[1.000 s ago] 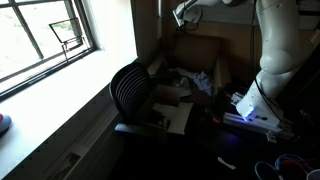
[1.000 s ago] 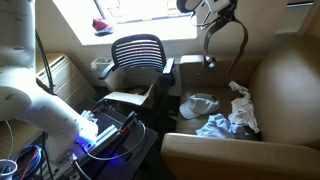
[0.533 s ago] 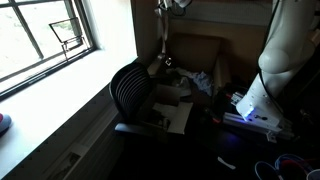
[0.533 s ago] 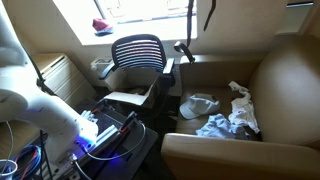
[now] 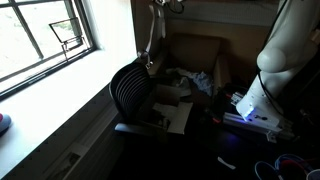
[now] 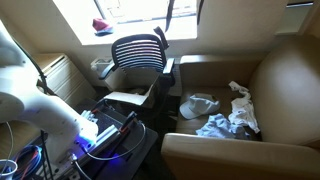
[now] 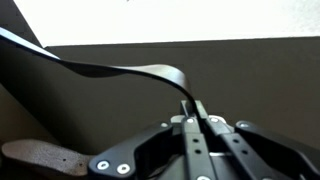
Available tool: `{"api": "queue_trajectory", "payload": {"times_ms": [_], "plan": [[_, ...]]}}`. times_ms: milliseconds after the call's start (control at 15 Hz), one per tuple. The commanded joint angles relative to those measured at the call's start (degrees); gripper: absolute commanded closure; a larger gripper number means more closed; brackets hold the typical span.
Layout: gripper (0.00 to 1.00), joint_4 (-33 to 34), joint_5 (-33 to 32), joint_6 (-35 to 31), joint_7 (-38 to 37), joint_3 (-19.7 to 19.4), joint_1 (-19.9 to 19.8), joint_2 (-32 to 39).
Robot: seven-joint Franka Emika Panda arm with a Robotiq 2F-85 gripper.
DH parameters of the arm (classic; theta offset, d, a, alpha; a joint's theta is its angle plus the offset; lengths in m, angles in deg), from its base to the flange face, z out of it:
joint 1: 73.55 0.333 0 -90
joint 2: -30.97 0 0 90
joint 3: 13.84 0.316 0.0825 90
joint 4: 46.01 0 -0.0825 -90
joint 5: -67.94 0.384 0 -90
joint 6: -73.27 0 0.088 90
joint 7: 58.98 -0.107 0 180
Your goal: Take the belt from the couch, hang it on the chair, then put it back on the couch
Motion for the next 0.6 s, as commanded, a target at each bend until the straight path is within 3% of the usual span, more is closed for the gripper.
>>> {"api": "queue_trajectory", "payload": {"times_ms": [0, 67, 133, 267, 333, 533], "plan": [[0.99, 4.8, 3.0, -9.9, 8.3, 9.5, -1.0, 9.4], [0.99, 6.8, 2.8, -13.3, 10.2, 15.1, -2.4, 12.4], [0.99, 9.7, 0.8, -17.0, 10.8, 19.0, -1.0, 16.0], [0.99, 9.5, -8.7, -24.2, 9.6, 27.8, -1.2, 21.3], [0.99, 13.5, -12.7, -18.8, 6.3, 20.9, 4.9, 21.0], [0.99, 16.3, -29.5, -19.0, 5.8, 28.9, 4.6, 29.5]]}}
